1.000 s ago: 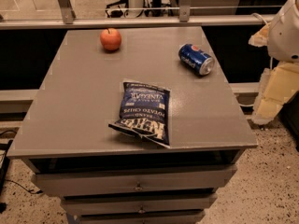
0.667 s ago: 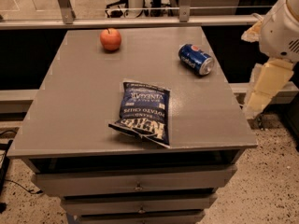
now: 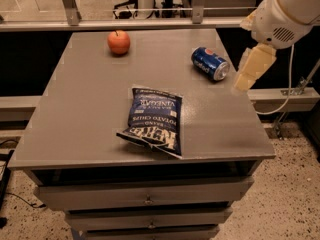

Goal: Pick pepsi can

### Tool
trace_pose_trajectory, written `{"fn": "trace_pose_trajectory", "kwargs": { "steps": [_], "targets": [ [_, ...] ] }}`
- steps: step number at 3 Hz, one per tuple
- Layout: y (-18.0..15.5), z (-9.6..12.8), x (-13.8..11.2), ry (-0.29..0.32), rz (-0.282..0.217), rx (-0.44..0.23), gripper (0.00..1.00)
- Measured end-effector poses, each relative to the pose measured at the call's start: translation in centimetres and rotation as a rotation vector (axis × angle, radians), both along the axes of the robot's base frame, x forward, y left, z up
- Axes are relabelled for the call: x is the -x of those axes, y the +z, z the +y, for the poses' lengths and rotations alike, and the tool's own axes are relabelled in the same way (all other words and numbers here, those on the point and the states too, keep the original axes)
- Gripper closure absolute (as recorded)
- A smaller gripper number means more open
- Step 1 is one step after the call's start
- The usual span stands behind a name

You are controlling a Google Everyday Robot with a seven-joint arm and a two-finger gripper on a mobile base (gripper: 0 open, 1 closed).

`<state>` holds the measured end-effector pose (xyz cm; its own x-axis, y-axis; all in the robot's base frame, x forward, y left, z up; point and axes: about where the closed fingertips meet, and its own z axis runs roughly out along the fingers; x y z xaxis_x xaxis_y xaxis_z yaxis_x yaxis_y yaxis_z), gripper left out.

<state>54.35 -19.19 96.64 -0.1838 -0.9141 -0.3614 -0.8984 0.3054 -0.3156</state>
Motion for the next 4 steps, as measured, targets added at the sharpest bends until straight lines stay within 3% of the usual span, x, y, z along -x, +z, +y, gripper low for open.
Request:
{"fn": "trace_pose_trajectory", "kwargs": {
  "steps": [1, 2, 4],
  "targets": [
    [-1.2, 0.7, -3.9, -0.057, -0.007, -0.060, 0.00],
    [-2.8, 0.7, -8.3, -0.151, -0.009, -0.135, 0.00],
    [-7.1, -0.7, -14.7, -0.358, 0.030, -0.264, 0.00]
  ]
}}
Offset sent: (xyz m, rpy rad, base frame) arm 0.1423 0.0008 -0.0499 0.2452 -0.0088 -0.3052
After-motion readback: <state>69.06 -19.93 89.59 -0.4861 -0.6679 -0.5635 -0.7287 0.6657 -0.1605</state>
